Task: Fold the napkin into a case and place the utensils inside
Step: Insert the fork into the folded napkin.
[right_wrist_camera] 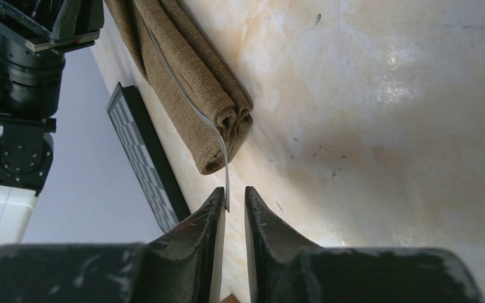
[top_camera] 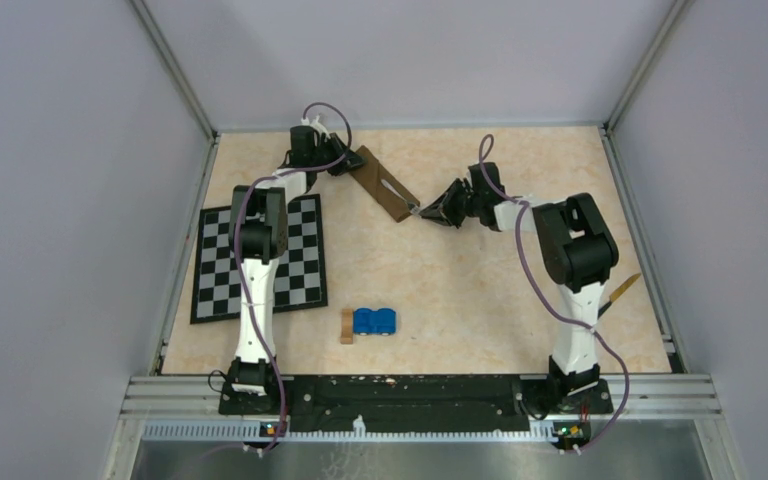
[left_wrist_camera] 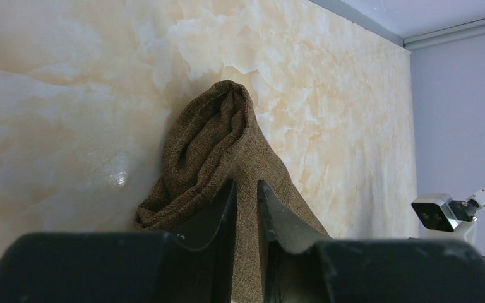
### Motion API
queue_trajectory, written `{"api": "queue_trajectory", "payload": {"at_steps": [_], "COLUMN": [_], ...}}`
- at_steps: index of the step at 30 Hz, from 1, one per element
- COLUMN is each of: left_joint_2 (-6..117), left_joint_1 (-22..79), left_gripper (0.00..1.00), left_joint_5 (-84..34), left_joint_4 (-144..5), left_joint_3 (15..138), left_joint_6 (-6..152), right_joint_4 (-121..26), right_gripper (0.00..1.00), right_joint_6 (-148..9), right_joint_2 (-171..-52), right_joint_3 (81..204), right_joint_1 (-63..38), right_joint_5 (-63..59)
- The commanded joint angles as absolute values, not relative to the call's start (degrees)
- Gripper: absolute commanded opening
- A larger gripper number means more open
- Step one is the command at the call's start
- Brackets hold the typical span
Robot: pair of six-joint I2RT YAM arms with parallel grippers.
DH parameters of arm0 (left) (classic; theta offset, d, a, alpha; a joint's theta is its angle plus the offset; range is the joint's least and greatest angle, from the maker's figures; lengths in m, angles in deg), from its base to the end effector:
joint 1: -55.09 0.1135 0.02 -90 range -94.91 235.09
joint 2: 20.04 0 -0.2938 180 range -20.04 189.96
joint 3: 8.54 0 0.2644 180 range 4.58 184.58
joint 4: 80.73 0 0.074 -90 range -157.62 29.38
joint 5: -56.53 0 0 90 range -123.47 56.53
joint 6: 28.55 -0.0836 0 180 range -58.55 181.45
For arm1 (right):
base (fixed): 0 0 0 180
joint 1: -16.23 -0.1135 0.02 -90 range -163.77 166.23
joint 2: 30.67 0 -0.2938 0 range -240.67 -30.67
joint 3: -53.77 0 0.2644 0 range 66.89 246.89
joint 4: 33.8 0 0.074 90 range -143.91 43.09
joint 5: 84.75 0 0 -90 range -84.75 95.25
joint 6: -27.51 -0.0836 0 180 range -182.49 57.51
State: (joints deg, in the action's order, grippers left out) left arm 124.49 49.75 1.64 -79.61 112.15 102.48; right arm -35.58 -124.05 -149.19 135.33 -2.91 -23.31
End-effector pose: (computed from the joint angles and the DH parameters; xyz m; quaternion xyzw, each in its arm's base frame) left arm 0.6230 -0.1065 0.1170 -0.0920 0.8149 -0.4356 0.3710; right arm 0.4465 0.1973 0.1204 0.2166 0.8532 0.4409 0.1755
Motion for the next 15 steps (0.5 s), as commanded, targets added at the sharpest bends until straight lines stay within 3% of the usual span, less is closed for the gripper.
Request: {"api": "queue_trajectory", "payload": {"at_steps": [1, 5, 15], "left_joint_2": [122.81, 124.67, 125.88], "left_joint_1": [49.99, 50.87, 51.66], "left_gripper": [0.23, 0.22, 0.22], "left_joint_5": [0.55, 0.08, -0.03], "left_joint_4": [-80.5, -83.25, -83.09], "left_joint_3": [113.56, 113.94, 114.61], "left_joint_6": [101.3, 103.05, 103.38], "right_joint_4": [-32.37, -35.19, -41.84], "right_gripper": [0.08, 0.0, 0.0], "right_joint_6": [-125.35, -127.03, -131.61], "right_joint_2": [-149.6, -149.68, -150.11], "right_joint_3": [136.91, 139.29, 145.6], "right_joint_1": [-3.54, -4.43, -6.09], "right_joint_5": [-22.88, -21.84, -18.76]}}
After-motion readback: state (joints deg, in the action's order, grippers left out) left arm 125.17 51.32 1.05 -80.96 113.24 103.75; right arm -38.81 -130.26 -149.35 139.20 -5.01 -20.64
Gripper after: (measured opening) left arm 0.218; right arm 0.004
